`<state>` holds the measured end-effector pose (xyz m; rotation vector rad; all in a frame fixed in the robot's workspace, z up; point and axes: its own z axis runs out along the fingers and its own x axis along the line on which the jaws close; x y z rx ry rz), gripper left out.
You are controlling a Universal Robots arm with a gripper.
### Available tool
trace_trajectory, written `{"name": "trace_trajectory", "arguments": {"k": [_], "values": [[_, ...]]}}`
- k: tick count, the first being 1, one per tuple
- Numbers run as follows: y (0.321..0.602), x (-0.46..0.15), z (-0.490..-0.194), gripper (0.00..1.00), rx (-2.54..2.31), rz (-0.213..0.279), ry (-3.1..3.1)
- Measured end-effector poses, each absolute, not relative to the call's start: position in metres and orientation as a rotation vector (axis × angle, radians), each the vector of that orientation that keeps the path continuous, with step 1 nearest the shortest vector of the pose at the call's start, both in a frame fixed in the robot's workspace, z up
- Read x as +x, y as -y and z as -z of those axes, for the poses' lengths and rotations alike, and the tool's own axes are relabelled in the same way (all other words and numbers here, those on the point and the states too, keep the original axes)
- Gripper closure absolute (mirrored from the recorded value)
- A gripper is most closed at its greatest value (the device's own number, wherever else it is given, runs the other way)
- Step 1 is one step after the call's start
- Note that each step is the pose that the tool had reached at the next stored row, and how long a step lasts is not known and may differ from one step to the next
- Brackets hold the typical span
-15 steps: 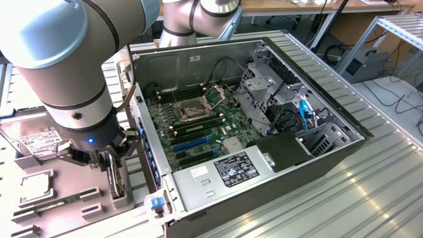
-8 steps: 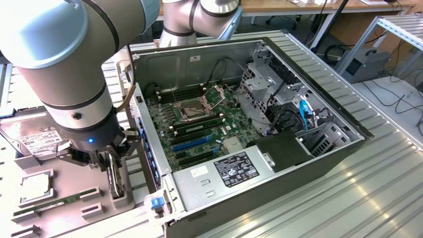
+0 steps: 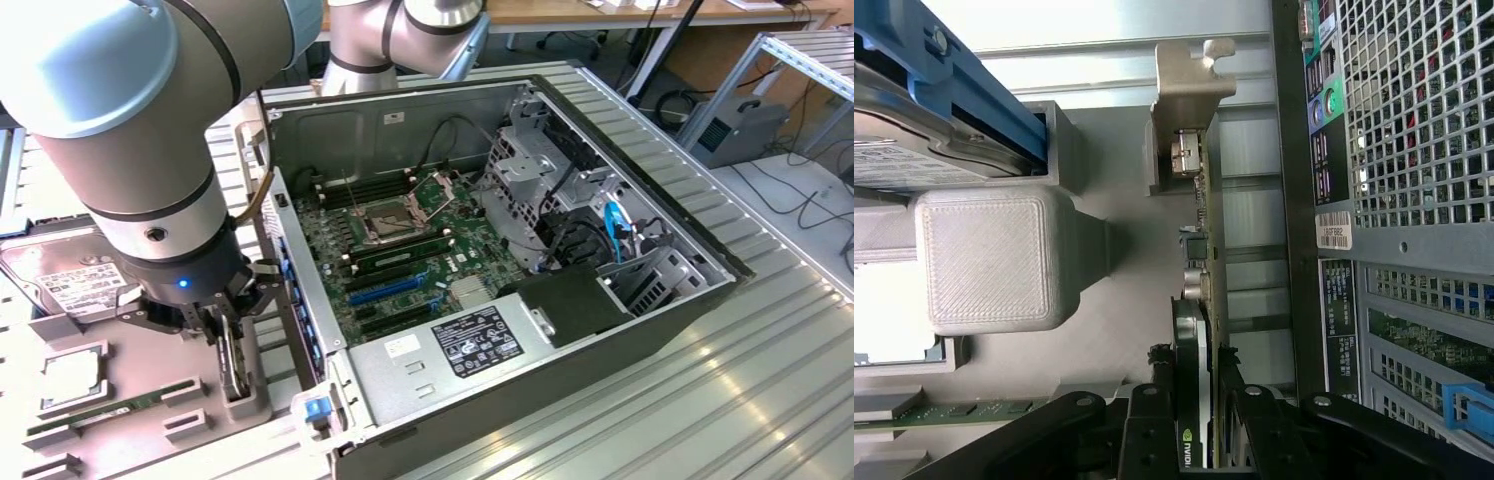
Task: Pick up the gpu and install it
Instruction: 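Pick up the gpu and move the gpu toward the slot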
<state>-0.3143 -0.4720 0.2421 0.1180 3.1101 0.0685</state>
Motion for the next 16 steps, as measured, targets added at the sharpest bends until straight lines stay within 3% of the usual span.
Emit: {"name": "trace_trajectory", "arguments": {"k": [16], "values": [[0.4719,-0.3144,-0.2421,0.73,0.093,-0.069,-3.111]]}}
